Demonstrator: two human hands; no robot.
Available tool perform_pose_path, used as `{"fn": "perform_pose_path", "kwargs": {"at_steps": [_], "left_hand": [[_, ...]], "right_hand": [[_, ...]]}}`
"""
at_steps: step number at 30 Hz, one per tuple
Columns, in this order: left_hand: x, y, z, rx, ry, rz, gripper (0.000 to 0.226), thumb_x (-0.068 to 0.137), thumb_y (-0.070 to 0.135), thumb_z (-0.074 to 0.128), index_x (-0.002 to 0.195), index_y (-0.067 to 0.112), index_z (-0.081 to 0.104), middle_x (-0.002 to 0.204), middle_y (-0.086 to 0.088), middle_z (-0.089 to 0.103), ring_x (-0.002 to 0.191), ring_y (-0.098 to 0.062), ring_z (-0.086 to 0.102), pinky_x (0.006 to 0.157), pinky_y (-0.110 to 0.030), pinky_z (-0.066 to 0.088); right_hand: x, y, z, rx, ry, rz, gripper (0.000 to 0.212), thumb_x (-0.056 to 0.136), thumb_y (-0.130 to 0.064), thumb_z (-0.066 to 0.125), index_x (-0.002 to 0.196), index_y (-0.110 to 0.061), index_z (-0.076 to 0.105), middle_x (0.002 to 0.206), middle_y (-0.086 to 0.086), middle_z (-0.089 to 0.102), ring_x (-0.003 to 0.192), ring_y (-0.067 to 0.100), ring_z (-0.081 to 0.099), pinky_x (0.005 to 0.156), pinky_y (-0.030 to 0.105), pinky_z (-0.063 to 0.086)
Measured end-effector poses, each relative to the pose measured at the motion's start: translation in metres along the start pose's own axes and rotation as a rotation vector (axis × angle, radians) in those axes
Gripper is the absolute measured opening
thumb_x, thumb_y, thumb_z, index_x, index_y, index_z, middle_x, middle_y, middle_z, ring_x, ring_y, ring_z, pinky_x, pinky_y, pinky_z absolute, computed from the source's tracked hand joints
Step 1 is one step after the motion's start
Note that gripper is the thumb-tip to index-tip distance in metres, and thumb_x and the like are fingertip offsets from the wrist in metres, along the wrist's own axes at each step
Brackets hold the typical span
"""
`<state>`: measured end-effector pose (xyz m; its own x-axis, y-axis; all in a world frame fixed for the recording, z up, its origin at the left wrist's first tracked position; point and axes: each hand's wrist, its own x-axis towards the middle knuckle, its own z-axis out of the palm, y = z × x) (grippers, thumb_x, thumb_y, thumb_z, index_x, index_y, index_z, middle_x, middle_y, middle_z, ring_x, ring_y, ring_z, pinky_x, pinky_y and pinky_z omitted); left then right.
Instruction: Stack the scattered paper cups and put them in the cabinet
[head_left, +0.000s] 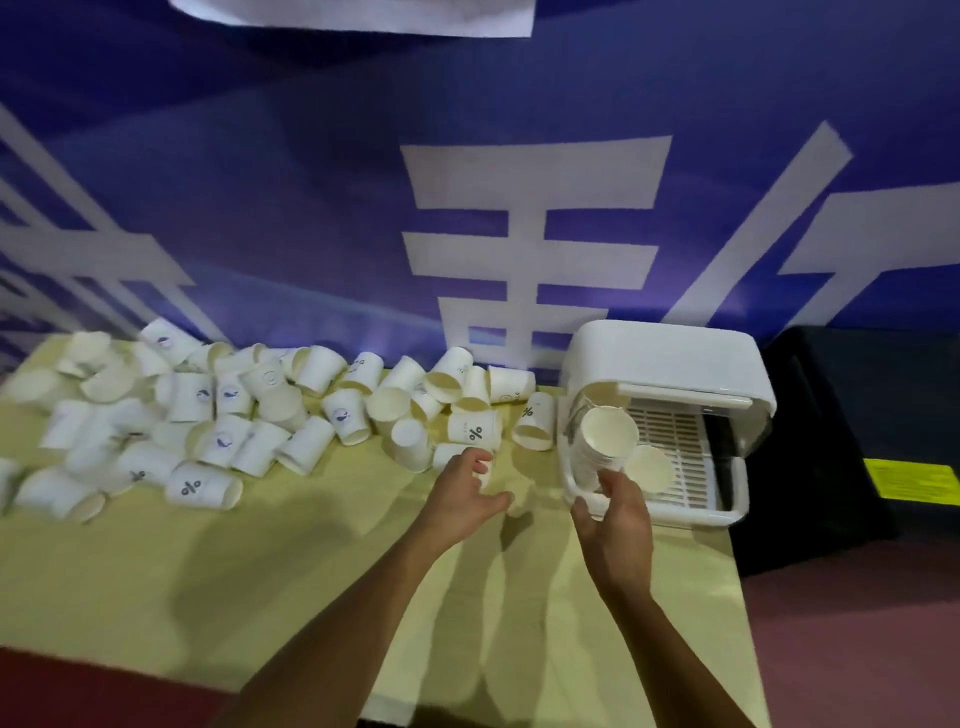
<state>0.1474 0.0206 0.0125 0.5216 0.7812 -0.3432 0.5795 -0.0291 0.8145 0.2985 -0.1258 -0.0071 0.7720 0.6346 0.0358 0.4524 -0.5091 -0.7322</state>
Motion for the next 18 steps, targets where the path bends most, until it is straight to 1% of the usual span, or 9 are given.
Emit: {"fn": "perform_pose_path", "kwargs": {"at_steps": [2, 3, 6, 9, 12, 14, 16, 18], "left_hand": [[-0.01, -0.014, -0.021, -0.016, 0.03, -0.016, 0.058, 0.077, 0.027, 0.082, 0.126, 0.021, 0.052, 0.12, 0.001, 0.054, 0.098, -0.008, 0.056, 0.074, -0.014, 0.043], [-0.015, -0.022, -0.032, -0.019, 0.044, -0.022, 0.057, 0.077, 0.027, 0.081, 0.126, 0.022, 0.052, 0.12, 0.003, 0.055, 0.098, -0.008, 0.055, 0.074, -0.016, 0.043], [-0.028, -0.052, -0.071, -0.024, 0.083, -0.047, 0.056, 0.079, 0.028, 0.079, 0.128, 0.022, 0.053, 0.12, 0.003, 0.055, 0.101, -0.011, 0.056, 0.081, -0.02, 0.044], [-0.039, -0.089, -0.121, -0.028, 0.108, -0.068, 0.054, 0.08, 0.03, 0.079, 0.127, 0.021, 0.054, 0.12, 0.002, 0.056, 0.1, -0.012, 0.057, 0.084, -0.021, 0.046], [-0.05, -0.13, -0.179, -0.061, 0.139, -0.091, 0.052, 0.08, 0.032, 0.078, 0.126, 0.021, 0.055, 0.119, 0.003, 0.056, 0.1, -0.012, 0.058, 0.082, -0.02, 0.045], [-0.056, -0.157, -0.219, -0.093, 0.161, -0.113, 0.053, 0.08, 0.034, 0.079, 0.126, 0.022, 0.055, 0.119, 0.003, 0.057, 0.1, -0.012, 0.059, 0.081, -0.021, 0.046], [-0.066, -0.184, -0.256, -0.135, 0.186, -0.142, 0.053, 0.08, 0.032, 0.079, 0.126, 0.021, 0.055, 0.119, 0.003, 0.057, 0.1, -0.013, 0.059, 0.08, -0.021, 0.046], [-0.079, -0.208, -0.289, -0.164, 0.221, -0.173, 0.051, 0.08, 0.03, 0.078, 0.125, 0.021, 0.056, 0.117, 0.002, 0.057, 0.097, -0.01, 0.058, 0.08, -0.019, 0.046]], "right_hand": [[-0.014, -0.014, 0.017, -0.015, -0.039, -0.001, 0.046, 0.086, -0.02, 0.074, 0.128, -0.012, 0.058, 0.122, 0.008, 0.064, 0.109, 0.027, 0.06, 0.091, 0.041, 0.052], [-0.02, -0.023, 0.026, -0.012, -0.066, 0.0, 0.046, 0.086, -0.02, 0.074, 0.128, -0.011, 0.058, 0.122, 0.007, 0.063, 0.108, 0.027, 0.061, 0.09, 0.041, 0.052], [-0.033, -0.059, 0.057, 0.011, -0.152, -0.013, 0.047, 0.086, -0.022, 0.073, 0.13, -0.012, 0.058, 0.123, 0.005, 0.062, 0.107, 0.023, 0.061, 0.087, 0.038, 0.051], [-0.047, -0.104, 0.097, 0.004, -0.204, -0.049, 0.047, 0.087, -0.022, 0.072, 0.131, -0.011, 0.058, 0.126, 0.005, 0.062, 0.109, 0.022, 0.061, 0.087, 0.036, 0.05], [-0.068, -0.157, 0.143, -0.005, -0.253, -0.073, 0.045, 0.087, -0.02, 0.072, 0.129, -0.01, 0.059, 0.124, 0.006, 0.063, 0.108, 0.022, 0.061, 0.085, 0.033, 0.047], [-0.084, -0.191, 0.176, -0.001, -0.296, -0.107, 0.045, 0.088, -0.022, 0.072, 0.13, -0.012, 0.058, 0.125, 0.005, 0.062, 0.108, 0.019, 0.061, 0.082, 0.031, 0.044], [-0.1, -0.224, 0.206, 0.013, -0.349, -0.145, 0.047, 0.089, -0.024, 0.072, 0.132, -0.014, 0.057, 0.127, 0.002, 0.061, 0.108, 0.015, 0.06, 0.083, 0.03, 0.045], [-0.116, -0.253, 0.234, 0.013, -0.405, -0.179, 0.048, 0.089, -0.027, 0.072, 0.133, -0.015, 0.056, 0.128, 0.0, 0.06, 0.108, 0.014, 0.06, 0.083, 0.032, 0.048]]}}
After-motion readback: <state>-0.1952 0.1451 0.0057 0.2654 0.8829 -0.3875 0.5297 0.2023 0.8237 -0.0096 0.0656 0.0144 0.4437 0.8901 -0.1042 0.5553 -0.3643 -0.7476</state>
